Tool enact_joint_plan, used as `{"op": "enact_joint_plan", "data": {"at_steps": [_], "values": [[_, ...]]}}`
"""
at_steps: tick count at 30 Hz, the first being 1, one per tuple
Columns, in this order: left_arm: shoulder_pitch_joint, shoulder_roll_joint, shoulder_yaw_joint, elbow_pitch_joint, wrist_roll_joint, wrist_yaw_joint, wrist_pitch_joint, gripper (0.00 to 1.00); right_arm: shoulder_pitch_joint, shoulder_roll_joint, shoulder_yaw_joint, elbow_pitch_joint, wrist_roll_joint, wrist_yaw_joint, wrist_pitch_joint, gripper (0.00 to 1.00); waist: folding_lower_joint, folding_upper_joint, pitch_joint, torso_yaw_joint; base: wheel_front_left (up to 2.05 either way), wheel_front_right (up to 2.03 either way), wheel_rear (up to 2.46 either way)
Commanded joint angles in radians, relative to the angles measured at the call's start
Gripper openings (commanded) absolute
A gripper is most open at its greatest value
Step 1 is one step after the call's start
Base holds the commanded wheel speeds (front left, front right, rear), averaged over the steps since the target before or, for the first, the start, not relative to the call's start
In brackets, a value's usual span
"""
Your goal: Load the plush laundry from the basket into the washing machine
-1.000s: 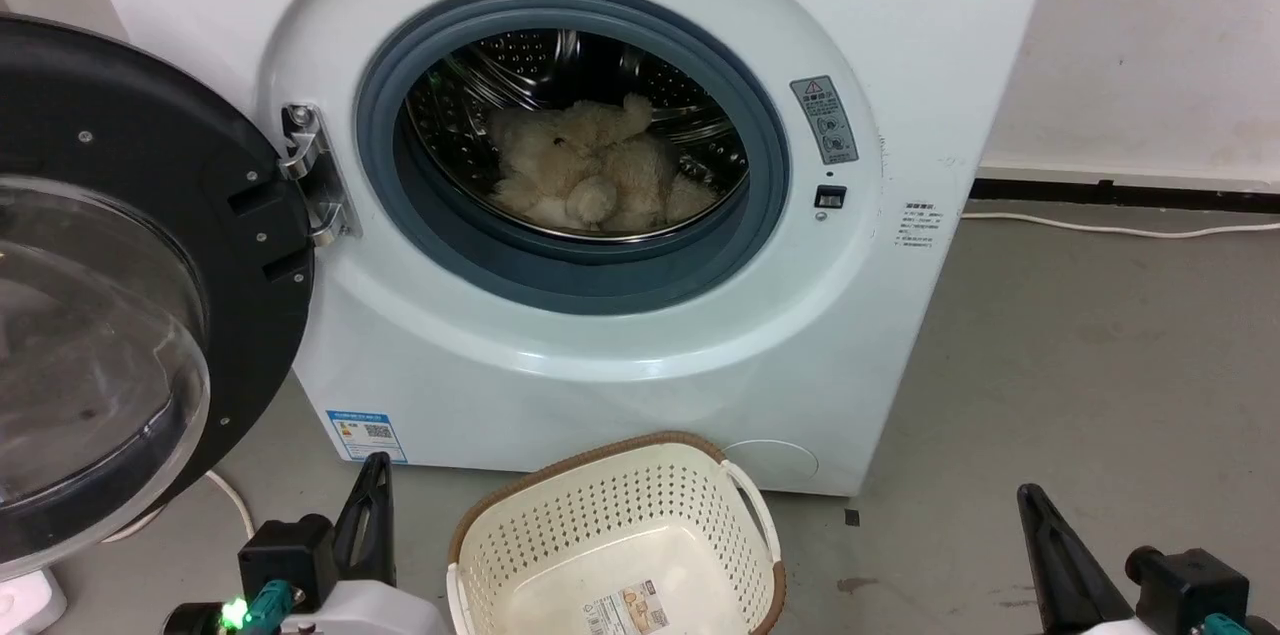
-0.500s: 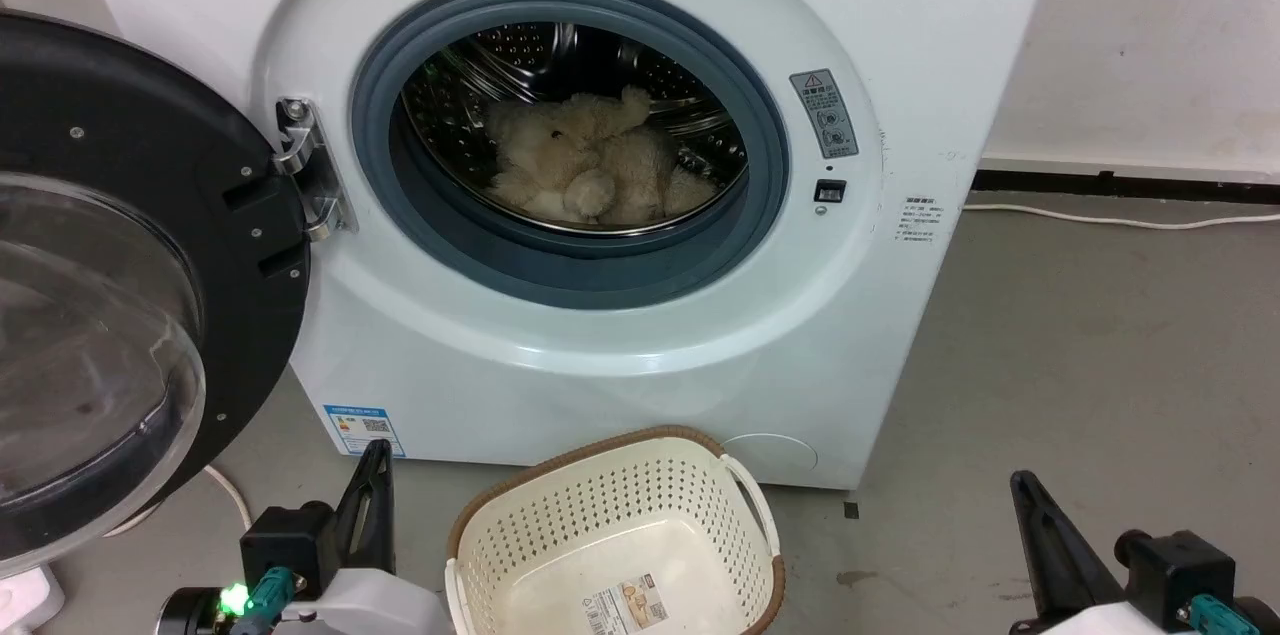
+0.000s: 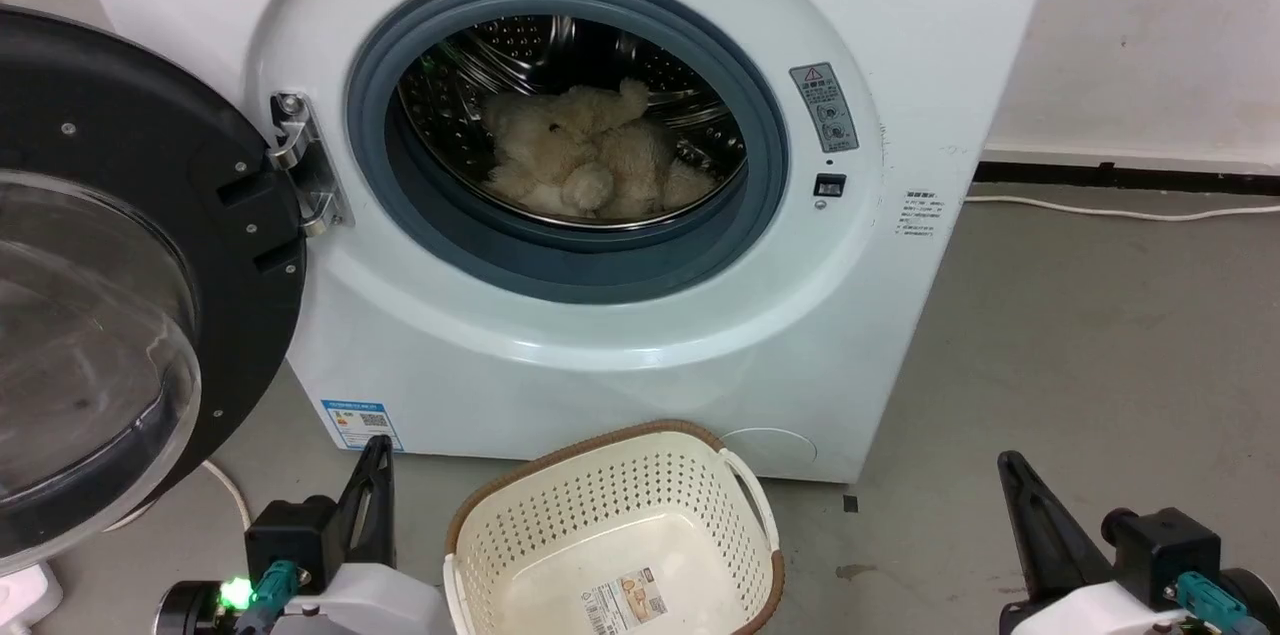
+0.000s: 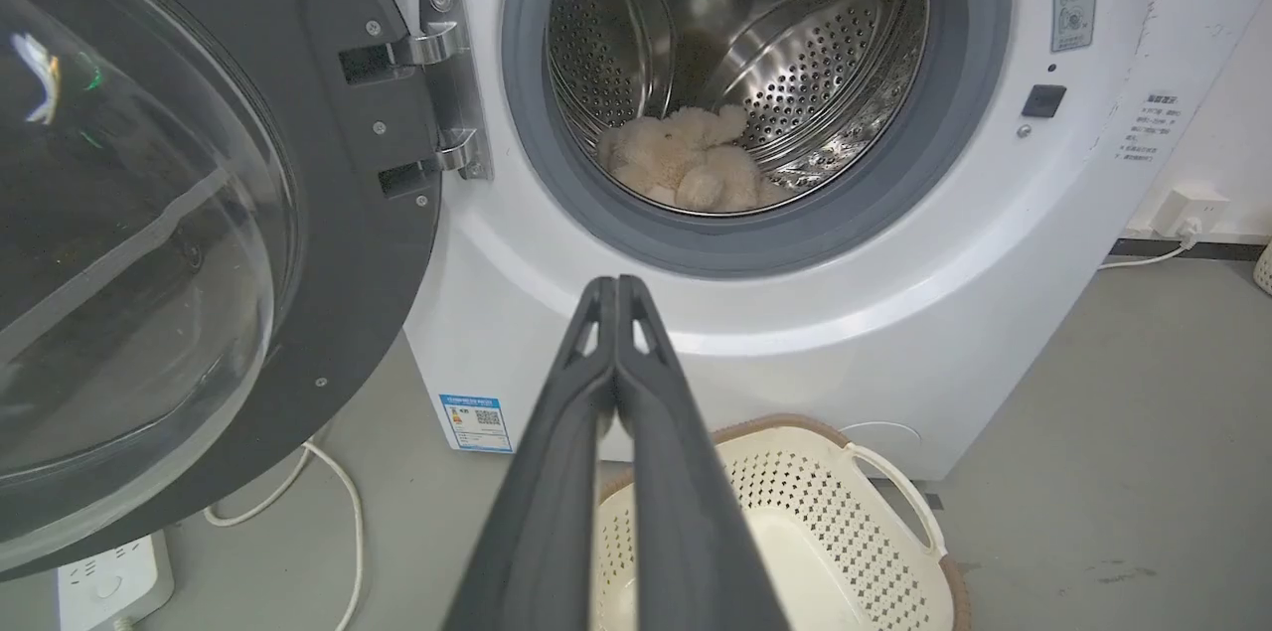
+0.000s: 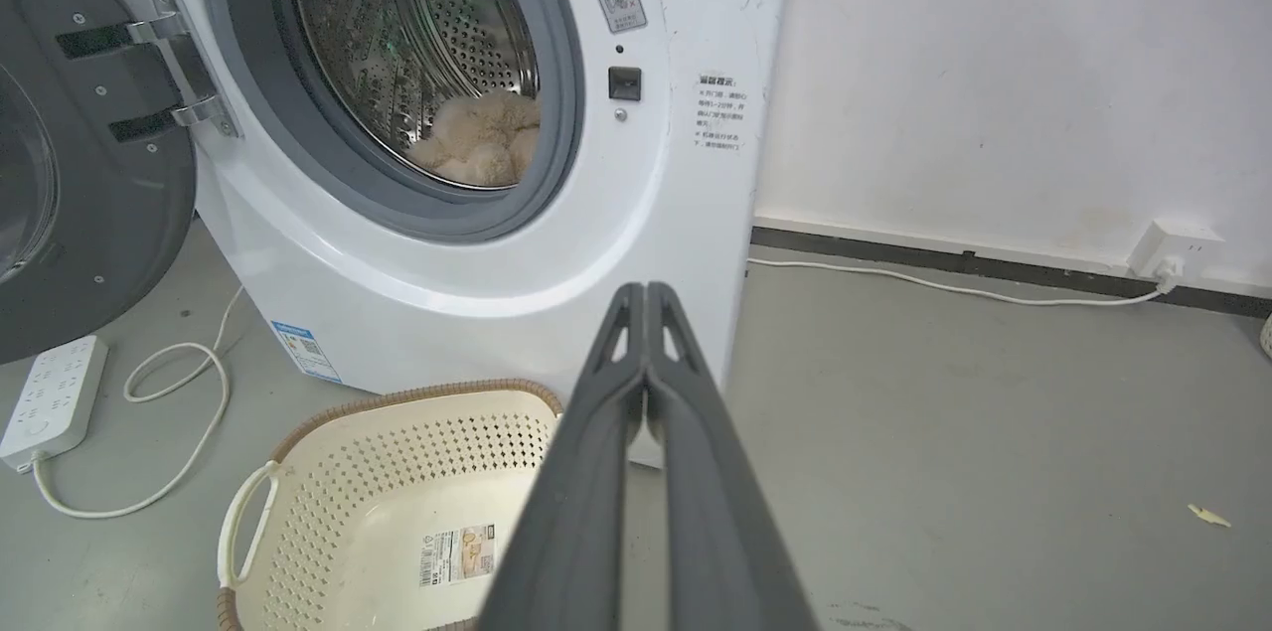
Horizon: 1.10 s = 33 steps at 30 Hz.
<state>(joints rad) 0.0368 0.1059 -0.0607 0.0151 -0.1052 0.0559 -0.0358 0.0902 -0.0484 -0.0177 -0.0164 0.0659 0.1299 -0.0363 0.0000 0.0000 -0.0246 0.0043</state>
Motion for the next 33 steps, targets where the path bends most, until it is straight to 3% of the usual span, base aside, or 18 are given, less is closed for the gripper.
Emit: {"op": "enact_joint_plan", "data": {"at_steps": [1,33], "values": [[-0.016,-0.007,0.007,-0.005,0.013,-0.008,0.003,0.00,-0.021,-0.001,0.004,0.003,-0.012,0.001,0.005,0.00,0.0000,0.0000,0.001,0.000,0.00,0.00,0.00],[-0.037,-0.056,0.061,-0.015,0.105,-0.056,0.036,0.00,-0.090,-0.002,0.018,0.016,-0.066,0.001,0.036,0.00,0.0000,0.0000,0.025,-0.004,0.00,0.00,0.00]]}}
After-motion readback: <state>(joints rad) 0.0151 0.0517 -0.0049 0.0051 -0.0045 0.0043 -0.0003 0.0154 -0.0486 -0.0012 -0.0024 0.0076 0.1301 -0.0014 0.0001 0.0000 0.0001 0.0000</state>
